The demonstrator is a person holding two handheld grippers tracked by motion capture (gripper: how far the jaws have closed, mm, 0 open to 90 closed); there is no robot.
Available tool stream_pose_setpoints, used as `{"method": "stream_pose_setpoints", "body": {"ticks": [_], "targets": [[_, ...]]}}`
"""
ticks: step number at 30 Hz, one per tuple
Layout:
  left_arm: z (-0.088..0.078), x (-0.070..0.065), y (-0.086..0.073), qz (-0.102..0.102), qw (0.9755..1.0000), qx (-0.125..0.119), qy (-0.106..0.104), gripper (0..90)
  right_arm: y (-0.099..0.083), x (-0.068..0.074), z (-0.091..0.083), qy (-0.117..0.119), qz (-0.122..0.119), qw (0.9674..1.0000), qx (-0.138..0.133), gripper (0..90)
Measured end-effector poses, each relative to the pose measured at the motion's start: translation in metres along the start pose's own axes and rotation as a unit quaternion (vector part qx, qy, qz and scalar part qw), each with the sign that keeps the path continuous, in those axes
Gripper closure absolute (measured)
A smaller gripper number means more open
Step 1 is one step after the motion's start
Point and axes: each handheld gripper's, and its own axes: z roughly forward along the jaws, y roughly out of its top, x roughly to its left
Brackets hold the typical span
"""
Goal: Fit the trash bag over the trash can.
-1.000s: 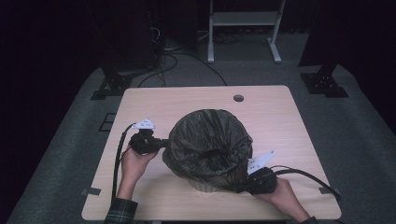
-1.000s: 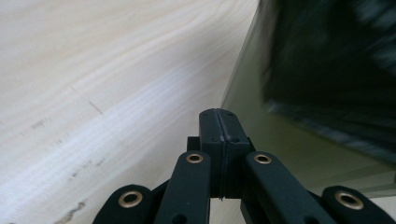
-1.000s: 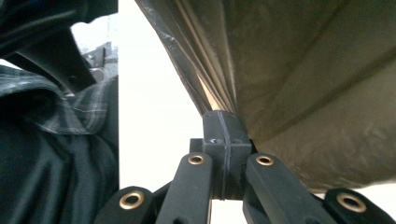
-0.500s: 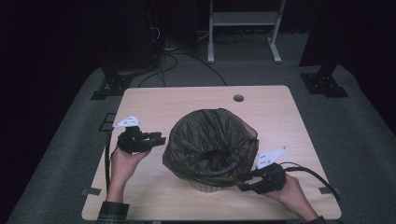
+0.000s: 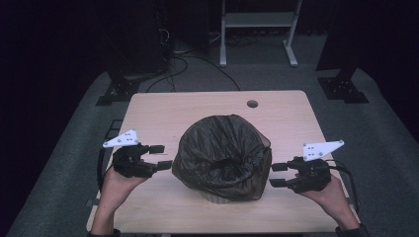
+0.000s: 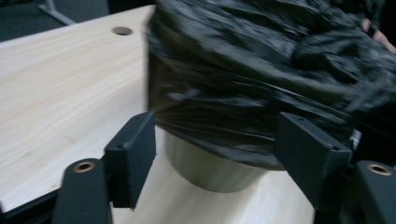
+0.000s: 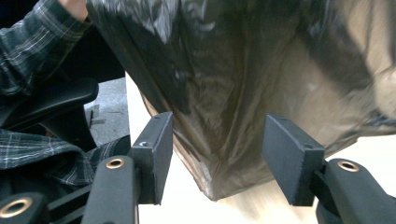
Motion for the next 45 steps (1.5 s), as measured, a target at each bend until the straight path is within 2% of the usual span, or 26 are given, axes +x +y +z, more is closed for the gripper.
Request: {"method": "stream_pose_setpoints", "body": {"ticks": [7, 9, 10, 12, 16, 17, 21, 23, 25, 26, 27, 28, 30, 32, 35, 38, 41, 42, 44, 45], "targets": [[0.01, -0.018, -0.004, 0.016, 0.9988, 0.004, -0.046, 19.0, 0.009, -0.005, -0.004, -0.01, 0.002, 0.9999, -0.012, 41.6], [0.013, -0.021, -0.004, 0.024, 0.9987, 0.006, -0.044, 19.2, 0.012, -0.006, -0.005, -0.011, 0.002, 0.9998, -0.018, 40.7], [0.014, -0.022, -0.003, 0.028, 0.9985, 0.009, -0.045, 23.0, 0.013, -0.007, -0.006, -0.012, 0.002, 0.9997, -0.02, 40.7], [0.017, -0.022, -0.003, 0.04, 0.9973, 0.013, -0.06, 40.4, 0.016, -0.008, -0.006, -0.013, 0.002, 0.9996, -0.025, 40.6], [0.021, -0.022, -0.005, 0.051, 0.9946, 0.032, -0.084, 82.9, 0.018, -0.01, -0.006, -0.017, 0.002, 0.9995, -0.028, 41.1], [0.024, -0.021, -0.007, 0.05, 0.9946, 0.038, -0.083, 87.7, 0.018, -0.011, -0.006, -0.017, 0.003, 0.9995, -0.027, 41.2], [0.038, -0.011, -0.022, 0.032, 0.9933, 0.082, -0.075, 89.4, 0.019, -0.012, -0.006, -0.022, 0.002, 0.9993, -0.03, 41.4], [0.044, -0.006, -0.031, 0.022, 0.9927, 0.095, -0.071, 89.4, 0.019, -0.012, -0.006, -0.023, 0.002, 0.9993, -0.03, 41.5], [0.051, -0.002, -0.041, 0.013, 0.9912, 0.112, -0.069, 89.3, 0.019, -0.012, -0.006, -0.023, 0.003, 0.9993, -0.03, 41.5], [0.052, -0.001, -0.043, 0.011, 0.9913, 0.112, -0.068, 88.6, 0.019, -0.013, -0.007, -0.024, 0.003, 0.9993, -0.03, 41.5], [0.053, -0.001, -0.045, 0.008, 0.9923, 0.113, -0.05, 83.0, 0.019, -0.013, -0.007, -0.024, 0.003, 0.9992, -0.031, 41.5], [0.053, -0.001, -0.045, 0.004, 0.9921, 0.116, -0.047, 66.8, 0.02, -0.013, -0.007, -0.025, 0.003, 0.9992, -0.032, 41.3], [0.048, -0.002, -0.046, 0.003, 0.9933, 0.107, -0.045, 55.1, 0.021, -0.013, -0.008, -0.025, 0.002, 0.9991, -0.034, 41.0], [0.044, -0.004, -0.049, 0.004, 0.9941, 0.104, -0.029, 38.9, 0.023, -0.012, -0.01, -0.024, 0.002, 0.9989, -0.039, 39.9], [0.037, -0.004, -0.059, 0.005, 0.9951, 0.098, -0.001, 21.7, 0.026, -0.011, -0.013, -0.028, 0.001, 0.9987, -0.043, 36.1], [0.035, -0.002, -0.07, 0.013, 0.9945, 0.102, 0.023, 8.7, 0.031, -0.011, -0.014, -0.034, -0.002, 0.9983, -0.047, 30.8], [0.034, 0.002, -0.085, 0.024, 0.9918, 0.117, 0.046, 0.7, 0.038, -0.01, -0.013, -0.039, -0.008, 0.9979, -0.051, 25.4], [0.035, 0.004, -0.09, 0.03, 0.9903, 0.124, 0.055, 0.5, 0.04, -0.01, -0.013, -0.042, -0.01, 0.9977, -0.052, 23.0], [0.035, 0.007, -0.097, 0.033, 0.9886, 0.135, 0.059, 0.0, 0.046, -0.009, -0.013, -0.044, -0.014, 0.9974, -0.055, 18.1], [0.036, 0.009, -0.101, 0.036, 0.9869, 0.144, 0.063, 0.0, 0.049, -0.009, -0.012, -0.045, -0.016, 0.9973, -0.056, 16.0]]}}
